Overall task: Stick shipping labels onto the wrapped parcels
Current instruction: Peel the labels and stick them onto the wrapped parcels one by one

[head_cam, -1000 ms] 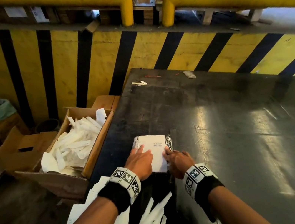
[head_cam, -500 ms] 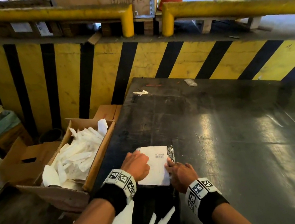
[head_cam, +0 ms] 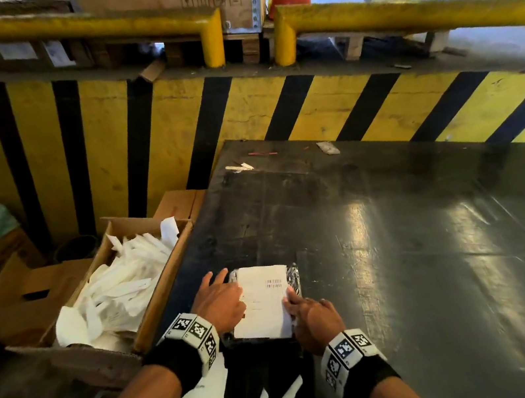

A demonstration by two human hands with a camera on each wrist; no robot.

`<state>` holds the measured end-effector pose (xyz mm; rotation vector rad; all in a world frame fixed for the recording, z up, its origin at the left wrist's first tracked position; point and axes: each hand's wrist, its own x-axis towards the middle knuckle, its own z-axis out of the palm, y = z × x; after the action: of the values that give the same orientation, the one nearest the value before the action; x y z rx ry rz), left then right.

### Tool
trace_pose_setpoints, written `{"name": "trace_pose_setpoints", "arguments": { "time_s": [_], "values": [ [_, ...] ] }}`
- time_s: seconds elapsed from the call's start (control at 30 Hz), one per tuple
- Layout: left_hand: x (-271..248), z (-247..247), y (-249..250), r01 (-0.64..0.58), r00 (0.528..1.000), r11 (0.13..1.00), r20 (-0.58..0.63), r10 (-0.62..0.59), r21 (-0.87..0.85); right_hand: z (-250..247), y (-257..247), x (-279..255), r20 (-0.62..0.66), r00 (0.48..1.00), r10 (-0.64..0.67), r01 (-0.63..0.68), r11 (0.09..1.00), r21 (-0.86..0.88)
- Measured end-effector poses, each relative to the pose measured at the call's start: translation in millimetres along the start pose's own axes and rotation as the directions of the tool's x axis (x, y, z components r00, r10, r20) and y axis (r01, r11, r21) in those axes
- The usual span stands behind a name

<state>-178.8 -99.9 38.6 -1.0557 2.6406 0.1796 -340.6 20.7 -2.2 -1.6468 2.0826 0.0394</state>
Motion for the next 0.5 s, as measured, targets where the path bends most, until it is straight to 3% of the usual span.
{"name": "trace_pose_setpoints", "arguments": {
  "time_s": [0.1, 0.2, 0.3, 0.4, 0.5],
  "values": [
    [13, 2, 10, -0.031, 0.995, 0.999, -0.094, 0.029, -0.018, -3, -1, -3, -0.036, 0.999, -0.006, 0.007, 1.0, 0.029],
    [19, 11, 17, -0.031, 0.999, 0.999, 0.007, 0.031, -0.044, -4, -1, -6, -0.041, 0.999, -0.012, 0.015, 0.998, 0.06],
    [12, 23, 15, 0.076, 0.997, 0.995, 0.02, -0.074, -0.07, -2, -1, -8, -0.036, 0.999, -0.004, 0.006, 0.999, 0.046],
    [-3, 33, 13, 0.21, 0.973, 0.962, 0.131, -0.189, -0.174, -2, -4, -12, -0.009, 1.0, 0.01, -0.01, 1.0, -0.002],
    [-8, 40, 15, 0.242, 0.963, 0.937, 0.182, -0.199, -0.252, -6, -2, -16, 0.015, 1.0, -0.001, 0.001, 0.999, -0.033]
  ]
}}
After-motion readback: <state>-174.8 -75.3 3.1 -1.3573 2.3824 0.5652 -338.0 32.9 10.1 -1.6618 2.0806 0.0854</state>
